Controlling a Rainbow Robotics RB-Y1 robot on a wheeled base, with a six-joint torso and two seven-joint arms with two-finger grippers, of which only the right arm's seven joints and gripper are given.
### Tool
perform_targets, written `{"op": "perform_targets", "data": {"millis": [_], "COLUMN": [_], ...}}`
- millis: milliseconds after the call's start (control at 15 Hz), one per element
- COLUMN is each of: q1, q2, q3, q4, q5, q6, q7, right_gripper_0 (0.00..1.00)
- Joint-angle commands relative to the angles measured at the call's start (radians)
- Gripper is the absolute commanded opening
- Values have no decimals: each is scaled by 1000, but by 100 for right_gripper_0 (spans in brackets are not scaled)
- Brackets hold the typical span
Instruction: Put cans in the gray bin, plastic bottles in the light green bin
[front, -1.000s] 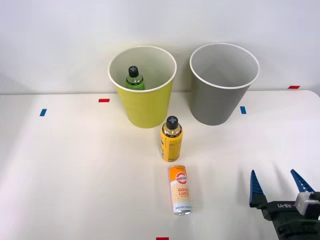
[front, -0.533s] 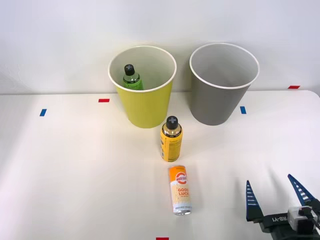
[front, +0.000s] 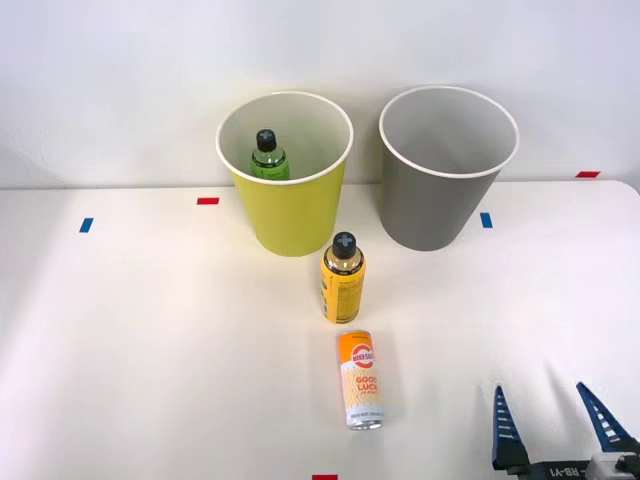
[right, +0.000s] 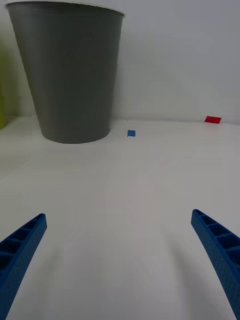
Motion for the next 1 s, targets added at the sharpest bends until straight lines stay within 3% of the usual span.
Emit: {"op": "perform_targets", "data": {"millis": [67, 400, 1000], "q1": [53, 101, 108], "q2": [-1, -1, -1], "q3": [56, 102, 108], "q4": [0, -6, -21], "q5": [-102, -150, -148], "q6": [-25, -73, -74], "q7": [-3, -12, -3], "right_gripper_0": [100, 100, 100]}}
